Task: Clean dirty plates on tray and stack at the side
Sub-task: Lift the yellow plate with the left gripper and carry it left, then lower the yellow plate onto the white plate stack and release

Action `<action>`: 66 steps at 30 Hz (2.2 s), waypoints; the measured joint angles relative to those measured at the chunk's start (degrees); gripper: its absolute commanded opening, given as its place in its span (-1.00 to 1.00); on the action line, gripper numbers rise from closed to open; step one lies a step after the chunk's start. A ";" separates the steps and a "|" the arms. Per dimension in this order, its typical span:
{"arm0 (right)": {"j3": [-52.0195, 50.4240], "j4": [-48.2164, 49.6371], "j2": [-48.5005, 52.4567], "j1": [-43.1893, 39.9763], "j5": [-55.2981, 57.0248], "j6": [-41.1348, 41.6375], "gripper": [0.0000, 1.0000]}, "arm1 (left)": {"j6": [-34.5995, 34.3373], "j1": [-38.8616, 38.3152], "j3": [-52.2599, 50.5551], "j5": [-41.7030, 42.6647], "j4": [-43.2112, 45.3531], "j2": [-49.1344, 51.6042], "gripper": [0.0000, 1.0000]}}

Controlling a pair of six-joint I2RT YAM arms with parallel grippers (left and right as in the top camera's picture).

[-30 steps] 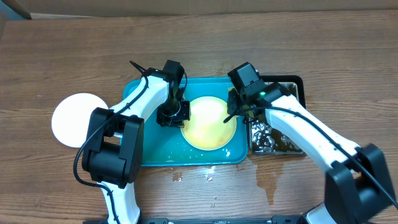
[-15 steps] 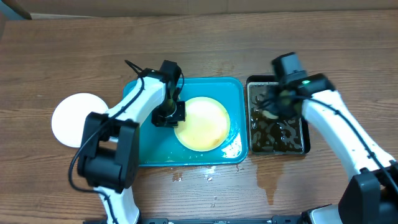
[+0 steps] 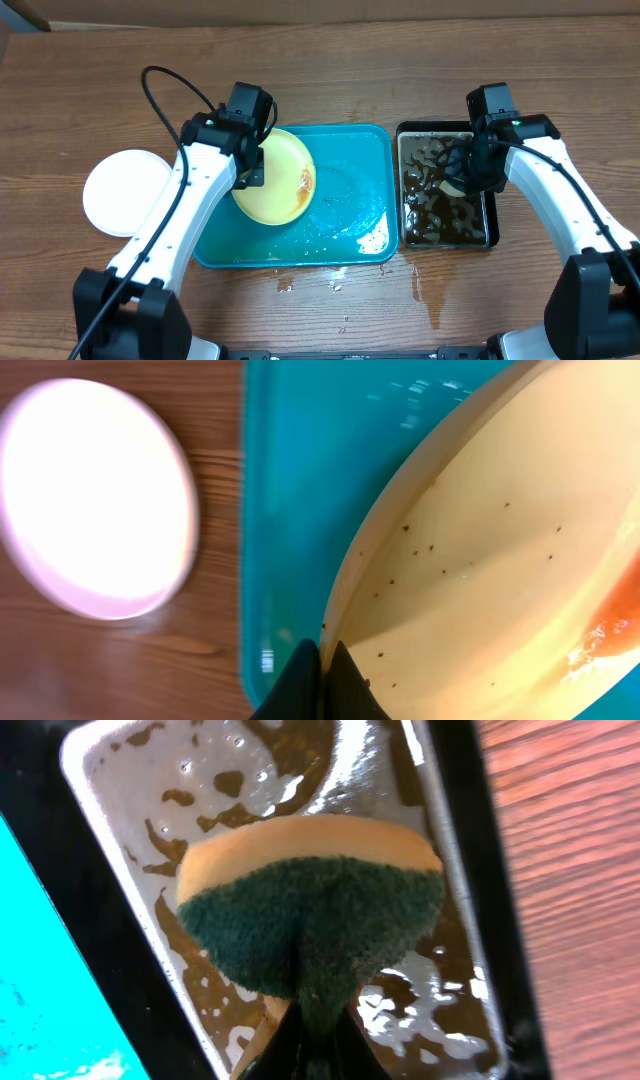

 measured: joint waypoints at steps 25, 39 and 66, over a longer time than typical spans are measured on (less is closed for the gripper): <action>-6.29 5.42 2.89 0.00 -11.67 -1.03 -0.92 | 0.00 -21.51 0.00 -41.70 -0.35 -2.45 -0.92; -6.29 5.44 2.89 0.00 -11.80 -1.03 -0.92 | -1.40 -21.38 0.00 -42.91 -0.59 -2.45 -0.92; -6.29 5.31 2.89 0.00 -11.80 -1.01 -0.92 | -6.05 45.92 -0.02 12.11 3.89 -2.05 -0.91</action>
